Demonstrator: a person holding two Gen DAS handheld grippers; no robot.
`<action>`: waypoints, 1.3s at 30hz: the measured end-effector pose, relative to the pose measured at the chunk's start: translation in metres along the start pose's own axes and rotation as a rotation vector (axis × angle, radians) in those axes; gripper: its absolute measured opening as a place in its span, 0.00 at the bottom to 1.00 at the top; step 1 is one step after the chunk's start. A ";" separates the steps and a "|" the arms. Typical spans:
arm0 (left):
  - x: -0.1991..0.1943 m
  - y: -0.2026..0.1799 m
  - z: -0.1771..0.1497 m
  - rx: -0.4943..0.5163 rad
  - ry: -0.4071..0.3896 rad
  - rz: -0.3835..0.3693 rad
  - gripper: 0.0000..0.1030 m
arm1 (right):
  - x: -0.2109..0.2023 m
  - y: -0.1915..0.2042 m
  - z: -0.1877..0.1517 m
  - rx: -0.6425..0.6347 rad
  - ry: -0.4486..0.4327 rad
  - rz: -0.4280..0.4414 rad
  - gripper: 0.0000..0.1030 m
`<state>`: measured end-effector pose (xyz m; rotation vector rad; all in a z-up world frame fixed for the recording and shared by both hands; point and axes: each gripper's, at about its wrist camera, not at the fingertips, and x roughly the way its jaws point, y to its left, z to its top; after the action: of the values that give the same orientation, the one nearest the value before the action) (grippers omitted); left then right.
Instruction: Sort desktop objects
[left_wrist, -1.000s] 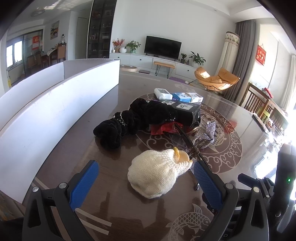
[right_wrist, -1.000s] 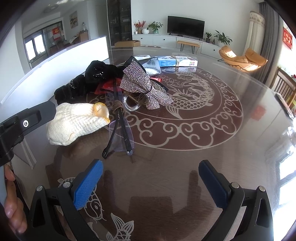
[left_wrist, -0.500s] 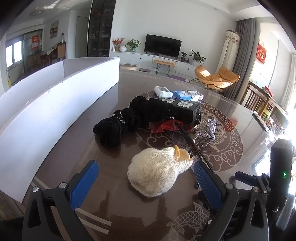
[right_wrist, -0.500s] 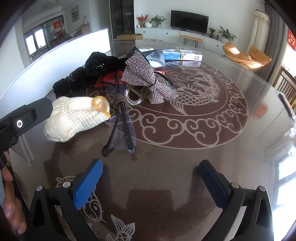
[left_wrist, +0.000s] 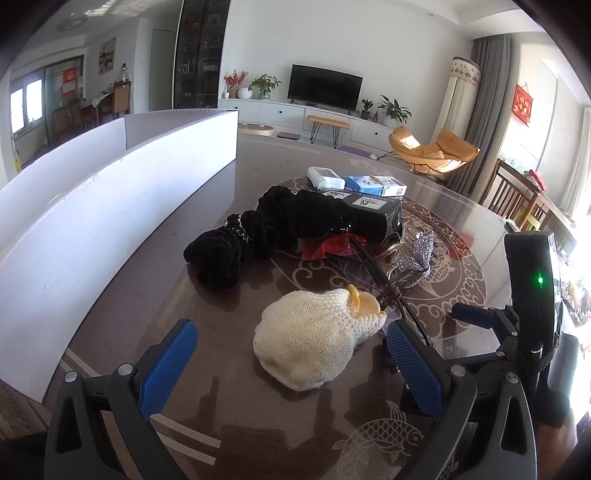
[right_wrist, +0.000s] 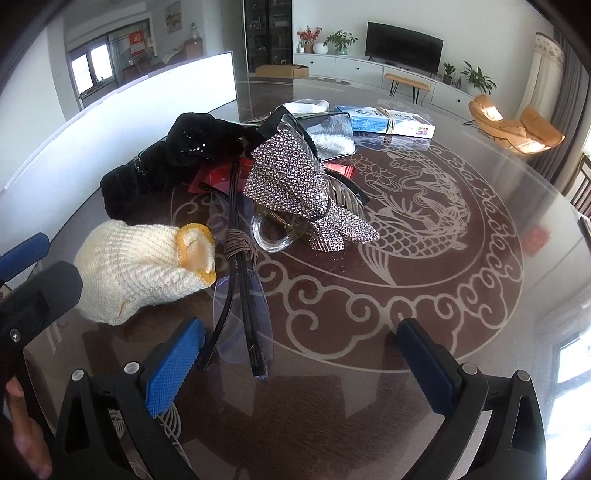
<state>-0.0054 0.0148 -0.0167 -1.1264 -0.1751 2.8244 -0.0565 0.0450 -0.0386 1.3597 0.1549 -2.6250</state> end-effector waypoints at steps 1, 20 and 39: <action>0.000 0.000 0.000 0.001 0.001 -0.001 1.00 | 0.001 -0.002 0.002 0.000 0.000 0.000 1.00; -0.002 -0.003 0.000 0.010 0.007 -0.021 1.00 | 0.007 -0.008 0.009 0.022 -0.006 -0.017 1.00; 0.000 -0.007 -0.003 0.029 0.029 -0.008 1.00 | 0.007 -0.007 0.008 0.022 -0.006 -0.017 1.00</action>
<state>-0.0030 0.0218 -0.0180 -1.1567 -0.1354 2.7926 -0.0684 0.0500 -0.0392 1.3632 0.1373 -2.6521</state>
